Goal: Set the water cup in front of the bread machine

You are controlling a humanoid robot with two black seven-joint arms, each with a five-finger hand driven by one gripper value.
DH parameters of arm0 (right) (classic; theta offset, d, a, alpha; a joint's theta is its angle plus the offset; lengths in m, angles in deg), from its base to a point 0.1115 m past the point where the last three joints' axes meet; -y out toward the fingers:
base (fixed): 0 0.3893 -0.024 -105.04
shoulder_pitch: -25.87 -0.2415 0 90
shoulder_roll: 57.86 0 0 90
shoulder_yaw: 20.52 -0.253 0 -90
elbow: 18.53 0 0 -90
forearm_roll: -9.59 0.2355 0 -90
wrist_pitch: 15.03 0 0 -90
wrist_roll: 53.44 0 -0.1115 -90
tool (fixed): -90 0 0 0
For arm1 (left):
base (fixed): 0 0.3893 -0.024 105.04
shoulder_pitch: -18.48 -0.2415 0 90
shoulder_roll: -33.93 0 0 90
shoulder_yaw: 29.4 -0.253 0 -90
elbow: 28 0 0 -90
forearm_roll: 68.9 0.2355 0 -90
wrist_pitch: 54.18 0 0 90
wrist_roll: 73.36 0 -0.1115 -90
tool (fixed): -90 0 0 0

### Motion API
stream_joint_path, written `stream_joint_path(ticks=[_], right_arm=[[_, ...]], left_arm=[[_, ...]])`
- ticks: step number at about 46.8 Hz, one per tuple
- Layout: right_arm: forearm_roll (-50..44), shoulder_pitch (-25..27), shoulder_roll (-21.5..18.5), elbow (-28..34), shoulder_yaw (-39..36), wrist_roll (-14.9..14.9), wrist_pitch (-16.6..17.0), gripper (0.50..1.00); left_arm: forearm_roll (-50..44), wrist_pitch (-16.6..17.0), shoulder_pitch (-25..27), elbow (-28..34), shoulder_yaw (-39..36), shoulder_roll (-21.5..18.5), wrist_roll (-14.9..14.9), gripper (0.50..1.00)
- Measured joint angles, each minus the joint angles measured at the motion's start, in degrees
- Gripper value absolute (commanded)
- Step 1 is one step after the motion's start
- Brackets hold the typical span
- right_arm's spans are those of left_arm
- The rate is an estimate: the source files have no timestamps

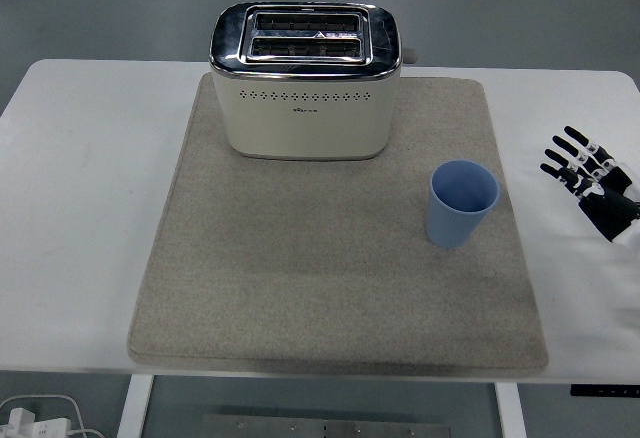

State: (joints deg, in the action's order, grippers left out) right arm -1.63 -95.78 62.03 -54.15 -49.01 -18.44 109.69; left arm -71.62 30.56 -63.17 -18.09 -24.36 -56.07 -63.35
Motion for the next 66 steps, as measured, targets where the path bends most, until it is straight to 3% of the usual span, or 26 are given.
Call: stream_joint_path(ticks=[21, 36, 61, 66], right_arm=[[-0.91, 0.01, 0.44, 0.02, -0.05, 0.0, -0.52, 0.924], [-4.67, 0.01, 0.0, -0.14, -0.06, 0.0, -5.15, 0.924], [-7.73, -1.23, 1.22, -0.29, 0.44, 0.0, -5.5, 0.924], [-9.52, -1.23, 1.74, -0.21, 0.23, 0.0, -6.81, 0.924]], left_arm=[[0.01, -0.01, 1.23, 0.2, 0.13, 0.0, 0.0, 1.0], [0.05, -0.02, 1.23, 0.29, 0.23, 0.0, 0.0, 1.0], [0.02, 0.15, 1.24, -0.42, 0.07, 0.0, -0.18, 1.0], [0.0, 0.16, 1.23, -0.43, 0.18, 0.0, -0.18, 1.0]])
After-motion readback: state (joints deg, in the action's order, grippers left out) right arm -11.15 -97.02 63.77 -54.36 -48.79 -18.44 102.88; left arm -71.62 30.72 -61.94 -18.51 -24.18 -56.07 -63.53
